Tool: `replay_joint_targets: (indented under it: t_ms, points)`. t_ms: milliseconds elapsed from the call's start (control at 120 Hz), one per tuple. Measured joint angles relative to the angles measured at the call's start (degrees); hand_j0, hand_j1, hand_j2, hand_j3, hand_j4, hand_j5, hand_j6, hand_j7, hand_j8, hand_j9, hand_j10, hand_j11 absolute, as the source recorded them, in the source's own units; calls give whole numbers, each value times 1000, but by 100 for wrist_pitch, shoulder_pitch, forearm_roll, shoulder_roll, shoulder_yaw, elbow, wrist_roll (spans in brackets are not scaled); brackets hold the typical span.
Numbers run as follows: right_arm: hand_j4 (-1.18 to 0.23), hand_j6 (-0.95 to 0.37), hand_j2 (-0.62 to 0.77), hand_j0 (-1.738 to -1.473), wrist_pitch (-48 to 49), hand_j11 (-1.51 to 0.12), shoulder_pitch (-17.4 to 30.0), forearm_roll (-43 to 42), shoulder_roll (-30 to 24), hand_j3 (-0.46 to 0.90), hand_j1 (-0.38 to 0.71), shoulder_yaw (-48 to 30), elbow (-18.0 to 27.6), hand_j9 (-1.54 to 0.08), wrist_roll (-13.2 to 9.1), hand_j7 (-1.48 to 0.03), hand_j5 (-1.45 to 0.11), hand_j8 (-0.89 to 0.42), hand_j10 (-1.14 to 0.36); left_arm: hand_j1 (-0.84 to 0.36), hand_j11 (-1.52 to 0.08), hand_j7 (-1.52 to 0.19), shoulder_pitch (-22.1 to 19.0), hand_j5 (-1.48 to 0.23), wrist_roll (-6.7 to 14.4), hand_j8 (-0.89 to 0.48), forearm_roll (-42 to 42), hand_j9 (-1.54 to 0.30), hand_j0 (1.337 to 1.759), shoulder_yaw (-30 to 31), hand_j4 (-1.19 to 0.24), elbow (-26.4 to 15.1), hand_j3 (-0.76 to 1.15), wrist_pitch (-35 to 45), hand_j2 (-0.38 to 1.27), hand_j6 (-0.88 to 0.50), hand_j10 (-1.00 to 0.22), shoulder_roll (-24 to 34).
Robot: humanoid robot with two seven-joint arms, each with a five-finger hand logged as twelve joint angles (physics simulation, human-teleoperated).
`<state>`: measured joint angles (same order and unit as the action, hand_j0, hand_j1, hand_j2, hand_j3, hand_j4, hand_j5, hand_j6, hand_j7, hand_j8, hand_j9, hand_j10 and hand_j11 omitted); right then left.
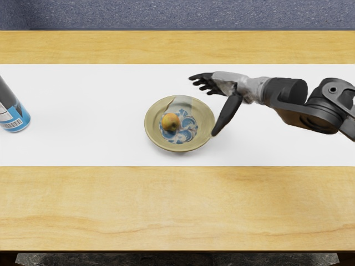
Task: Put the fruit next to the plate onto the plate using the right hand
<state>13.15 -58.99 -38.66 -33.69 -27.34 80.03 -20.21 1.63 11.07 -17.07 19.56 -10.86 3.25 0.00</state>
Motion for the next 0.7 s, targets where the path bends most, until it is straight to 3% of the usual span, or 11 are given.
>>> replay_joint_targets:
  t_ms: [292, 483, 700]
  points:
    - [-53, -54, -7, -1658, 1869, -67, 30, 1454, -1238, 0, -289, -362, -239, -67, 25, -67, -68, -52, -52, 60, -313, -313, -215, -313, 0, -241, 0, -313, 1658, 3, -241, -27, 0, 0, 48, -241, -241, 0]
    - [-48, -49, -7, -1658, 2136, -61, 214, 1744, -1802, 0, -294, -375, -432, -61, 358, -61, -61, -48, -48, 60, -313, -313, -242, -313, 0, -241, -1, -313, 1658, 6, -241, -24, 0, 0, 48, -241, -241, 0]
    - [-47, -47, -7, -1658, 2180, -58, 332, 1788, -1992, 0, -297, -375, -564, -58, 452, -58, -58, -47, -46, 60, -313, -313, -242, -313, 0, -241, -1, -313, 1658, 4, -241, -29, 0, 0, 48, -241, -241, 0]
